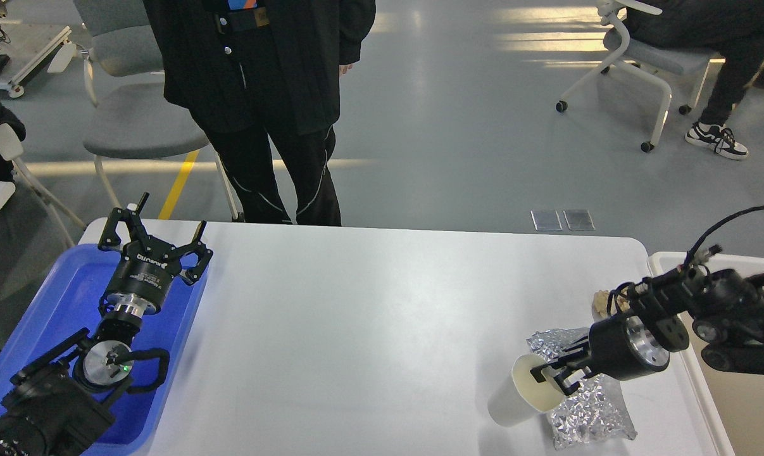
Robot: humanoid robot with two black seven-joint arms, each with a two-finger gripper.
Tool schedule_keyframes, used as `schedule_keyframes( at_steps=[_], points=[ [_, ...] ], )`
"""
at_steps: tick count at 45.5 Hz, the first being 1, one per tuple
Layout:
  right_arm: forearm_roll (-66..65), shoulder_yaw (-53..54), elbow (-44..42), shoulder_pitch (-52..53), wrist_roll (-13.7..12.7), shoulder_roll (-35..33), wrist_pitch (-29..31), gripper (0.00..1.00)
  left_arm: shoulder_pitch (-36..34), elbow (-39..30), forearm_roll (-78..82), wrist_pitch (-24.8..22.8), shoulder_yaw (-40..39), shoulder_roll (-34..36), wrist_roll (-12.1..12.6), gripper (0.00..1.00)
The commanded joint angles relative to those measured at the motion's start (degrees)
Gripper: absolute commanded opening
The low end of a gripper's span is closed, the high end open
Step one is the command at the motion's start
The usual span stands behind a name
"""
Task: Tidy desktop
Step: 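Close the right gripper on the white paper cup and lift it, then carry the cup with the right gripper over the white bin and release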
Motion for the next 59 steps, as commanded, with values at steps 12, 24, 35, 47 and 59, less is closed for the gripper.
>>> schedule_keyframes(
  at_steps=[12, 24, 35, 47, 59],
  points=[
    [1.8, -1.0, 3.9, 19.8, 0.0, -8.5, 12.5, 0.00, 0.0, 0.0, 0.0, 0.0, 0.0, 0.0, 0.0, 1.00],
    [1.9, -0.3, 4.0, 24.0, 0.0, -10.6, 14.9, 0.00, 0.0, 0.0, 0.0, 0.0, 0.0, 0.0, 0.0, 1.00],
    [1.7, -0.8, 3.8, 23.9, -0.2, -15.1, 15.0, 0.00, 0.0, 0.0, 0.0, 0.0, 0.0, 0.0, 0.0, 1.00],
    [1.2, -0.4, 0.3, 20.2, -0.2, -23.2, 14.6, 0.00, 0.0, 0.0, 0.0, 0.0, 0.0, 0.0, 0.0, 1.00],
    [1.7, 6.4, -6.7, 6.0, -0.2, -33.8, 10.7, 0.00, 0.0, 0.0, 0.0, 0.0, 0.0, 0.0, 0.0, 1.00]
  ],
)
